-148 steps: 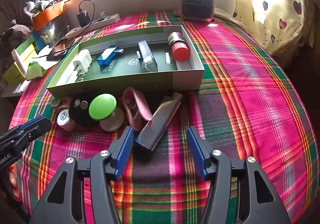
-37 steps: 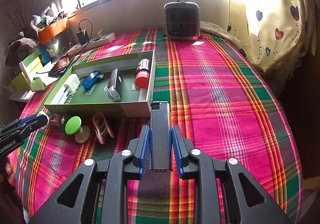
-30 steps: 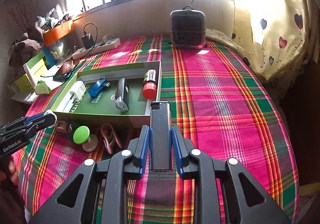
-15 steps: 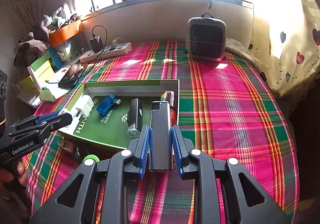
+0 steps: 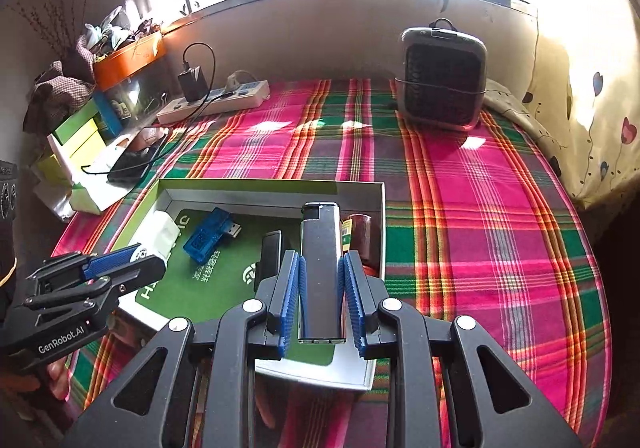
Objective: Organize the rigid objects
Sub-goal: 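Carry the white jar with the left tool and the lighter with the right tool over the box, then lower and open the left tool to release the jar while the right tool releases the lighter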
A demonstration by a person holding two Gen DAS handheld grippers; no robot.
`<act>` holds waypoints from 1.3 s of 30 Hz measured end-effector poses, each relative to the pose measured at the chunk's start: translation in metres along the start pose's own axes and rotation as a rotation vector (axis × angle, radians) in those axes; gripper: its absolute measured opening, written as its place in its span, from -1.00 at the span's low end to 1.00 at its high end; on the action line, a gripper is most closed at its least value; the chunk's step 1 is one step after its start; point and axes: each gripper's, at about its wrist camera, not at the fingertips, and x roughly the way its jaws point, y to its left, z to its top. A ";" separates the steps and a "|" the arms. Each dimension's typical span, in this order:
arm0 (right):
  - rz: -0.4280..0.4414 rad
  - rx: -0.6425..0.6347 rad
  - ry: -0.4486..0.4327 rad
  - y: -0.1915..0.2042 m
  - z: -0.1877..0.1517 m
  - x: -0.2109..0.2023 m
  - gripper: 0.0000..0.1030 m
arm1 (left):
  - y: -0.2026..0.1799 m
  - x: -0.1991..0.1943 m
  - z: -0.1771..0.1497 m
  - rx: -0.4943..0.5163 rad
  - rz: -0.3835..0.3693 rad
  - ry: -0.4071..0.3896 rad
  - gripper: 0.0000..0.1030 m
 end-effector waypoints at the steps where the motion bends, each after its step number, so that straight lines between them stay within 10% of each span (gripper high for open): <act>1: 0.007 -0.002 0.006 0.000 0.001 0.003 -0.53 | 0.001 0.002 0.000 -0.002 0.003 0.004 -0.47; 39: 0.003 -0.136 0.136 0.020 0.015 0.055 -0.52 | 0.002 0.030 -0.001 0.010 0.012 0.055 -0.47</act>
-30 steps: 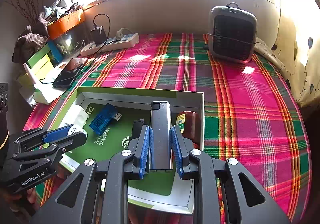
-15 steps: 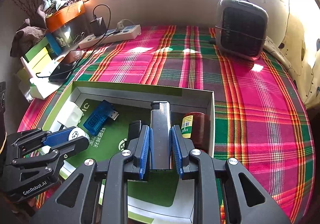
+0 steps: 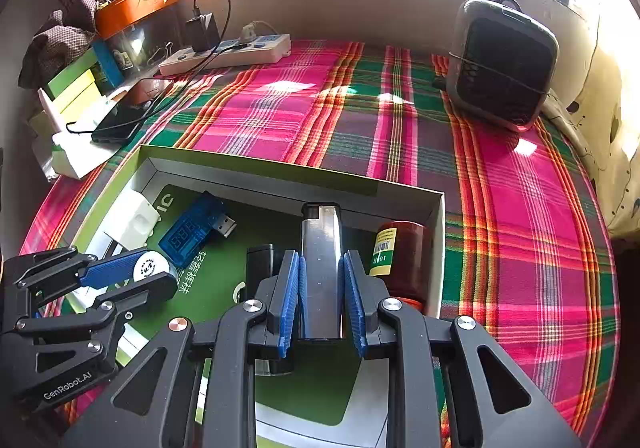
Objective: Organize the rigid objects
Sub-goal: 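Lower and open the left tool to release the jar while the right tool releases the lighter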
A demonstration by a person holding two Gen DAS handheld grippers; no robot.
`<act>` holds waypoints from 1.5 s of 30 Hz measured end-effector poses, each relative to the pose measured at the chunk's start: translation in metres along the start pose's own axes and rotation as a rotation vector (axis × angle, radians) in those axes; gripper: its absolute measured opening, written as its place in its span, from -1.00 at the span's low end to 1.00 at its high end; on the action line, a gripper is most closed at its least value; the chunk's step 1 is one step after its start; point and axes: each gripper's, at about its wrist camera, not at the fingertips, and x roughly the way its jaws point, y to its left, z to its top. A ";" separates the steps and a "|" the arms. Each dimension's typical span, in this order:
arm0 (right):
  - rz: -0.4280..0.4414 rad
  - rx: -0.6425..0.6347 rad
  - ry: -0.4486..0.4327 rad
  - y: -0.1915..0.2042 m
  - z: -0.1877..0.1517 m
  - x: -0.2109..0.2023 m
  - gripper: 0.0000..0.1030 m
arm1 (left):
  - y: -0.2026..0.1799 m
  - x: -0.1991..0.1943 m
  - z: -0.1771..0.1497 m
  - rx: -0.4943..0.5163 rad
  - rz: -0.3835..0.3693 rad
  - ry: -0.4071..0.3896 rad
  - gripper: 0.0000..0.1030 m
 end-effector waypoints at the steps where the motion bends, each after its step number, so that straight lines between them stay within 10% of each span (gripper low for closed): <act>1: -0.002 -0.004 0.002 0.000 0.001 0.000 -0.52 | 0.000 0.000 0.000 0.003 0.001 0.000 -0.47; 45: -0.015 -0.056 0.063 0.005 0.008 0.013 -0.52 | -0.002 0.001 0.001 0.014 0.004 0.004 -0.38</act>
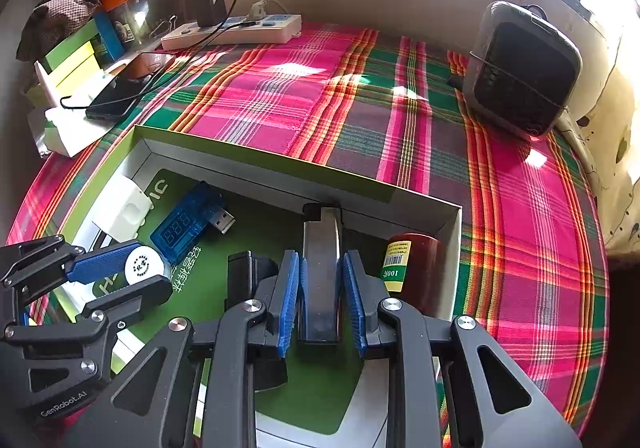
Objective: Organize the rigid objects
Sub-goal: 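Lower and open the left tool to release the jar while the right tool releases the lighter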
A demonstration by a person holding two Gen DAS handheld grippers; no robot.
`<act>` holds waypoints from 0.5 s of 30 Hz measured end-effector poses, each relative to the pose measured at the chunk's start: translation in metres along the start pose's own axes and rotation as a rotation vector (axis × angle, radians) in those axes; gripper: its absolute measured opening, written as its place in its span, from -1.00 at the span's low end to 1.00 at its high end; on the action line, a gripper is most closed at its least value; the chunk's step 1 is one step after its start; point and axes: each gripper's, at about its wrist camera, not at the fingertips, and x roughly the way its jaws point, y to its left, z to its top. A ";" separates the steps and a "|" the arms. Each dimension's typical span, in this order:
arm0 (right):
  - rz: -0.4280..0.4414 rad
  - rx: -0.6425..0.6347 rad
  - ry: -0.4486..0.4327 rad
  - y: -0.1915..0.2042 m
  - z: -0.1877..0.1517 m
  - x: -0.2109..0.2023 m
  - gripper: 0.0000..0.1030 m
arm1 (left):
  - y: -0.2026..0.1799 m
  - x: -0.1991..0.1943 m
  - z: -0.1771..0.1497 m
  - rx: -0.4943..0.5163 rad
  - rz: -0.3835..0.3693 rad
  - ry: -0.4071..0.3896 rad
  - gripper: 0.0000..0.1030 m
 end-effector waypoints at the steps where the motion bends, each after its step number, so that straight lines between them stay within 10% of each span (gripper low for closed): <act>1: 0.000 0.001 0.000 0.000 0.000 0.000 -0.52 | 0.000 0.000 0.000 0.001 0.000 0.000 -0.38; 15: -0.016 0.031 -0.027 -0.003 -0.003 -0.013 -0.51 | -0.004 -0.011 -0.002 0.005 0.004 -0.009 -0.33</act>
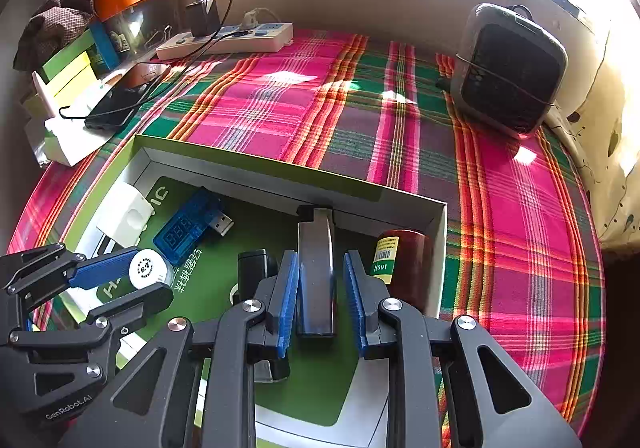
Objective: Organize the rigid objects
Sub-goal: 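Lower and open the left tool to release the jar while the right tool releases the lighter, then withdraw both tools and move the right tool to the green-topped round object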
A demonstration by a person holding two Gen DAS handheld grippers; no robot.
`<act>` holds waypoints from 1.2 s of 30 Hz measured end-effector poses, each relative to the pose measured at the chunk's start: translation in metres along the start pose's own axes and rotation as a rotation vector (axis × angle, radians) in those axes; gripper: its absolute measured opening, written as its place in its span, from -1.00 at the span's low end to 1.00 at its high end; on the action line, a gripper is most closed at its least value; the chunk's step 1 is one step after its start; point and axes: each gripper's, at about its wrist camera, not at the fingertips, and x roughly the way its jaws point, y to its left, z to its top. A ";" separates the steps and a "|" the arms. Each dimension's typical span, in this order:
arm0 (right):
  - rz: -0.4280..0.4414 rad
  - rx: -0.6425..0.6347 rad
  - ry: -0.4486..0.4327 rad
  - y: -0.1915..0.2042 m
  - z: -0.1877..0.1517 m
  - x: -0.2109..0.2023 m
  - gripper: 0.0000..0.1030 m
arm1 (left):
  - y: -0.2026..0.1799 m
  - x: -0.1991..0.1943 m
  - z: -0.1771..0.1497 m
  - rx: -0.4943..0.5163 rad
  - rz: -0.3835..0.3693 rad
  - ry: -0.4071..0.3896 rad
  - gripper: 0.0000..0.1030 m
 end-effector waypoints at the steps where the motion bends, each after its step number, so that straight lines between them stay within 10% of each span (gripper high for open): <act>1: 0.000 0.005 -0.004 0.000 -0.001 -0.002 -0.51 | 0.000 -0.002 0.000 0.001 0.000 -0.003 -0.33; 36: 0.093 0.106 -0.156 0.023 -0.069 -0.078 -0.42 | 0.018 -0.083 -0.045 -0.068 0.027 -0.105 -0.28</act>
